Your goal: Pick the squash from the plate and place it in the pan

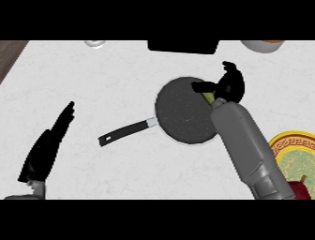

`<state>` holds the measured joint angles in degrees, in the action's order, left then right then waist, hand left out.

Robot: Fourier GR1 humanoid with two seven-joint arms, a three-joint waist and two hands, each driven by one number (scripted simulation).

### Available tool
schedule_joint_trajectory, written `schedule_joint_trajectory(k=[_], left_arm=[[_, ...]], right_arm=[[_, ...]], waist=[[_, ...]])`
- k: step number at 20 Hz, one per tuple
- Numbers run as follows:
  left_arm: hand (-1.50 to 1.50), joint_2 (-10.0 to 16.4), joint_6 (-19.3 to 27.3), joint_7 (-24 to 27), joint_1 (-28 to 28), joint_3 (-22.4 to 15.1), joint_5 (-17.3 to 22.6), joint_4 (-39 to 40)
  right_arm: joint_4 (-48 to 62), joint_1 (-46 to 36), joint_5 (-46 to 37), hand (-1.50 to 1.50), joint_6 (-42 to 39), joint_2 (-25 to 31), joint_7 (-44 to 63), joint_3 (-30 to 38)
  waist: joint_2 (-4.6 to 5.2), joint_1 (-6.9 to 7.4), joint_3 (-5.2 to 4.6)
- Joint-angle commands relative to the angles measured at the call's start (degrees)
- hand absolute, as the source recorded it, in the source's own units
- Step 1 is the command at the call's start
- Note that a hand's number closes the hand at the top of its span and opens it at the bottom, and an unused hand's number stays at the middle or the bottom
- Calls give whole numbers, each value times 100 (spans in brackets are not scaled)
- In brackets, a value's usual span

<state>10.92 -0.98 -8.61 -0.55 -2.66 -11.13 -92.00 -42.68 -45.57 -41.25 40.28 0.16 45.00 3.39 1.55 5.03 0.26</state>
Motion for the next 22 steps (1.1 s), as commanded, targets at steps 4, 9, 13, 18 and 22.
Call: schedule_joint_trajectory(k=[4,9,13,18,22], left_arm=[[0,100,-36,-66,212,111,-17,118],[0,-70,114,77,-188,15,-91,17],[0,121,56,175,-496,347,82,18],[0,11,171,148,-324,371,37,94],[0,45,197,-130,-553,341,-35,-369]], right_arm=[[275,-311,345,-150,2136,-15,-881,206],[349,-173,469,-150,3288,-14,-1049,453],[-244,514,634,-150,3577,-14,-1434,636],[-1746,2072,1059,-150,3863,-14,-1753,-336],[-3041,3348,473,-150,3335,19,-1759,-433]], waist=[[-23,-105,-9],[-98,-217,-17],[-158,-435,-21],[-208,-576,-23],[-236,-667,-32]])
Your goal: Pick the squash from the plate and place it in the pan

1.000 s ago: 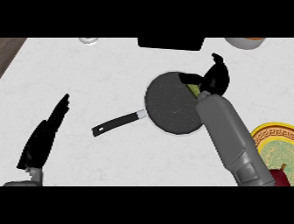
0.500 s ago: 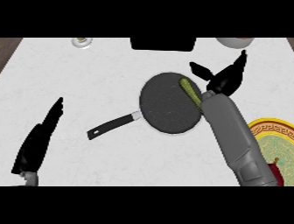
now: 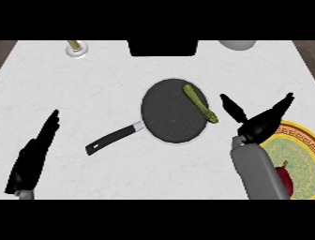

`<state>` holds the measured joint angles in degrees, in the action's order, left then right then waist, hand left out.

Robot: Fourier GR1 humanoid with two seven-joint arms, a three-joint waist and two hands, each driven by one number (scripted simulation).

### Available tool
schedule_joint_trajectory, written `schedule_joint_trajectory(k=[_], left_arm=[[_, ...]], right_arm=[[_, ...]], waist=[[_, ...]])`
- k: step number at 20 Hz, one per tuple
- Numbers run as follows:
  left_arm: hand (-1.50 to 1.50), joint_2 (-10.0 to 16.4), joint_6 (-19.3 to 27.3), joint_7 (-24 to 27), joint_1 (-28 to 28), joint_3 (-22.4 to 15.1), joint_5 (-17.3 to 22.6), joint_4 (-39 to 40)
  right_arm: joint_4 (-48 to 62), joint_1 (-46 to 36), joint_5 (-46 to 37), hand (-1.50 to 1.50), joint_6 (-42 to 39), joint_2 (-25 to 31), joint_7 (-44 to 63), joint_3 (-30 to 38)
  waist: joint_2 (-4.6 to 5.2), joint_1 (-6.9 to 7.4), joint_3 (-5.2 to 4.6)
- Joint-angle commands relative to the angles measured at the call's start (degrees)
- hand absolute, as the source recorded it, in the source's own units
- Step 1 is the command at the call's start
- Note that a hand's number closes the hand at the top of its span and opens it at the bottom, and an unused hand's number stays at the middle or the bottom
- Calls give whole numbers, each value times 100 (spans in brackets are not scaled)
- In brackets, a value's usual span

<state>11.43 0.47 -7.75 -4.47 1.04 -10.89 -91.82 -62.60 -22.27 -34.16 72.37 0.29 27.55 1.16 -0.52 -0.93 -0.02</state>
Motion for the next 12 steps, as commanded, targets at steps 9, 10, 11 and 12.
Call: schedule_joint_trajectory(k=[9,10,11,12], left_arm=[[0,101,-180,43,-76,181,128,-28],[0,76,-118,-146,-131,118,35,-318],[0,-137,126,276,-143,-54,-240,69],[0,-113,-52,-244,-163,-53,-36,-289]], right_arm=[[-4349,4300,-570,-150,-398,125,101,-1110],[-4618,4558,-597,-150,-406,155,45,-1210],[-4590,4959,-626,-150,-40,-23,-143,-1656],[-4970,5326,-150,-150,-225,452,-173,-1544]], waist=[[21,-40,-8],[24,-1,-4],[30,-14,-3],[19,-22,3]])
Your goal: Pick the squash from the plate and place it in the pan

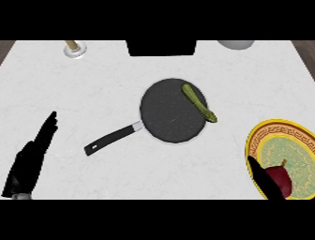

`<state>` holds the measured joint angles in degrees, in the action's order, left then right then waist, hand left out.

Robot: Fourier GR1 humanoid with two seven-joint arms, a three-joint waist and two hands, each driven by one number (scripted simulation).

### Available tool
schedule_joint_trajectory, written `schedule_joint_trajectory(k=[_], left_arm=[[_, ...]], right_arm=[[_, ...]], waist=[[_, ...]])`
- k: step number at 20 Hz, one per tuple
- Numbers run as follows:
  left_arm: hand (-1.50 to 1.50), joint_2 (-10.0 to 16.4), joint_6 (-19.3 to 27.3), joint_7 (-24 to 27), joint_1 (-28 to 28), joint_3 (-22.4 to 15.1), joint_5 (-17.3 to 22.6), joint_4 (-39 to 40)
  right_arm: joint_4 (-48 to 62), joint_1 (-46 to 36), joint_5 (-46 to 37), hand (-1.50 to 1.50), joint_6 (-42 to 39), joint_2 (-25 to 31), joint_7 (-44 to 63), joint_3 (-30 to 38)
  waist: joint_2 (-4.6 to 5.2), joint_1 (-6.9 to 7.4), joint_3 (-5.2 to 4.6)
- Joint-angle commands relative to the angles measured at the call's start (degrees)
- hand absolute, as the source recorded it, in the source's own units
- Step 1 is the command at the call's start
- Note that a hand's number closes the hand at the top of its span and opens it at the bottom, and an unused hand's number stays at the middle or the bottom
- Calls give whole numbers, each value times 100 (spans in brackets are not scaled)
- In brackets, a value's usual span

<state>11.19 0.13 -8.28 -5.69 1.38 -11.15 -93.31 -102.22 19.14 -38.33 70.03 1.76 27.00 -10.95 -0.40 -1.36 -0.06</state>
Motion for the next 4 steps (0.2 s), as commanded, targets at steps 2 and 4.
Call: schedule_joint_trajectory(k=[2,4], left_arm=[[0,-115,25,-76,37,-116,-110,-61],[0,42,-172,-194,-155,46,59,-348]], right_arm=[[-1330,1709,276,-150,211,274,-403,-753],[-1390,1731,755,-150,320,645,-581,-566]], waist=[[15,44,7],[18,90,9]])
